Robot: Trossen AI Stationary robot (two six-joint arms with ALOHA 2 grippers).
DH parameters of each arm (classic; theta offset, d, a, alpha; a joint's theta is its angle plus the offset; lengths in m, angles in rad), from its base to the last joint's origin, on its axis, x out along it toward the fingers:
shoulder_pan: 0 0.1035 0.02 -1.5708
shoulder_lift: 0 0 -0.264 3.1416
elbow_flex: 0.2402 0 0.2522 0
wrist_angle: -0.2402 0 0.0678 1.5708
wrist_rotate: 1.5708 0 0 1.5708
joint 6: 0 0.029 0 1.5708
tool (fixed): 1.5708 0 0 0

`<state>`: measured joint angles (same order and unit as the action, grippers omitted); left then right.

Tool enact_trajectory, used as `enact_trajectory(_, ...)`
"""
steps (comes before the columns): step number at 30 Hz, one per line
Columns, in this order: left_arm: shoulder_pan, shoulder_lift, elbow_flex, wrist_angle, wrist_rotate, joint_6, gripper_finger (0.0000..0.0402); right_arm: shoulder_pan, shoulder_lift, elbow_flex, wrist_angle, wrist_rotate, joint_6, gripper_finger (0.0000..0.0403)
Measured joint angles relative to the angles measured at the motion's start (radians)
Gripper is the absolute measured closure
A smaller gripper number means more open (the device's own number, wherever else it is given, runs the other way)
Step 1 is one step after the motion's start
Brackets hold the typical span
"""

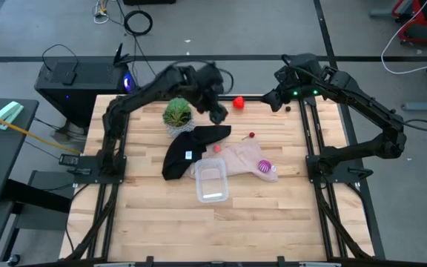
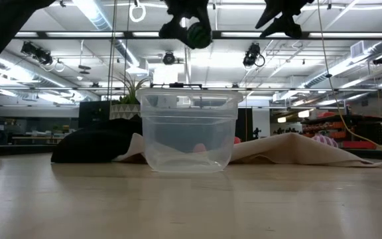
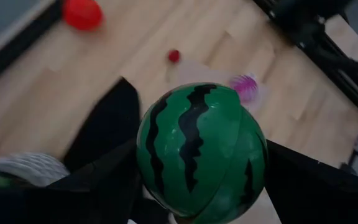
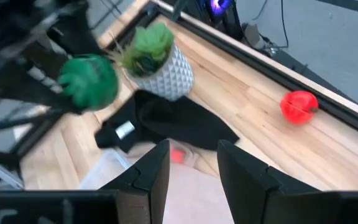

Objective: Pick and placing Produce into tupperware
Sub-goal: Put the watermelon into the transparent container

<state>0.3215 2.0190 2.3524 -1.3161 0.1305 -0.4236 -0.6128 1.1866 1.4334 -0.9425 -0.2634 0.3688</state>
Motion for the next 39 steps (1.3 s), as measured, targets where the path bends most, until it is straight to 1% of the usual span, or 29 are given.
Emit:
enact_trajectory(8, -0.168, 0.000, 0.000, -0.006, -0.003, -0.124, 0.0100, 0.000, 0.000, 0.000, -0.041, 0.000, -0.092, 0.0261)
enact_trajectory(13, -0.266, 0.001, 0.000, -0.004, -0.006, -0.195, 0.0098, 0.000, 0.000, 0.000, -0.059, 0.000, -0.111, 0.0261)
enact_trajectory(16, -0.321, 0.001, 0.000, -0.001, -0.007, -0.220, 0.0097, 0.001, 0.000, 0.000, -0.061, 0.000, -0.127, 0.0261)
enact_trajectory(20, -0.379, 0.001, -0.004, -0.026, -0.035, -0.220, 0.0100, 0.001, 0.000, 0.000, -0.061, 0.000, -0.135, 0.0261)
enact_trajectory(27, -0.441, 0.002, -0.004, -0.098, -0.044, -0.214, 0.0097, 0.001, 0.000, 0.000, -0.061, 0.000, -0.136, 0.0261)
enact_trajectory(31, -0.469, 0.017, -0.004, -0.182, -0.088, -0.159, 0.0100, 0.001, 0.000, 0.000, -0.061, 0.000, -0.136, 0.0261)
enact_trajectory(34, -0.467, 0.052, -0.005, -0.232, -0.097, -0.109, 0.0100, 0.001, 0.000, 0.000, -0.061, 0.000, -0.136, 0.0261)
enact_trajectory(39, -0.441, 0.123, -0.005, -0.254, -0.096, -0.071, 0.0097, 0.001, 0.000, 0.000, -0.064, 0.000, -0.136, 0.0261)
